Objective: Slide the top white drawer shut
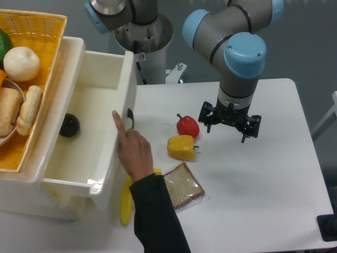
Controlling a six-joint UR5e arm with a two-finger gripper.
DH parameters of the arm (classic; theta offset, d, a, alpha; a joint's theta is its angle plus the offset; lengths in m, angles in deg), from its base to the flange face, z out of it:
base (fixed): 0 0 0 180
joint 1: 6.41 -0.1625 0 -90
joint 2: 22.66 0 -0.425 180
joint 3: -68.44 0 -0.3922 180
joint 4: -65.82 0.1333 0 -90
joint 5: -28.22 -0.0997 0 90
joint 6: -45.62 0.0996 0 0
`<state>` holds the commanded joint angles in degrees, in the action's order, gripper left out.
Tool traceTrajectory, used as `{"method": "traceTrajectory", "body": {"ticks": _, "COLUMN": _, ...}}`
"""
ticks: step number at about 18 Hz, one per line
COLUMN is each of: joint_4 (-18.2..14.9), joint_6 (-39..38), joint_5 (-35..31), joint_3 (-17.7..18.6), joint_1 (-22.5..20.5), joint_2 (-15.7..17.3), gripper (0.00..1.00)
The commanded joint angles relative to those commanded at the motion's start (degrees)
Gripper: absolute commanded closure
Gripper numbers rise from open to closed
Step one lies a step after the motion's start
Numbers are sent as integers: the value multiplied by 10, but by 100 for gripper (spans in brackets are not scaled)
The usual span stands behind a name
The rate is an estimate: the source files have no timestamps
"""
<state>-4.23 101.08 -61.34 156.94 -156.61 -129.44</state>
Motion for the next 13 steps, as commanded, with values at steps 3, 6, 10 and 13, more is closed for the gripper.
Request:
{"method": "traceTrajectory", "body": {"ticks": 3, "joint_4": 0, "joint_6": 1, "joint_5": 0, "joint_3": 1, "joint_1": -1, "joint_2": 0, "gripper": 0}}
{"method": "traceTrajectory", "body": {"ticks": 6, "joint_4": 0, "joint_6": 2, "joint_5": 0, "joint_3": 1, "joint_1": -1, "joint_2": 0, "gripper": 0}}
{"method": "traceTrajectory", "body": {"ticks": 10, "joint_4": -1, "joint_6": 2, "joint_5": 0, "joint_3": 1, "joint_1": -3, "joint_2": 0, "gripper": 0}}
{"method": "traceTrajectory", "body": {"ticks": 13, "joint_4": -1, "joint_6": 2, "joint_5": 0, "joint_3": 1, "joint_1": -8, "joint_2": 0, "gripper": 0}}
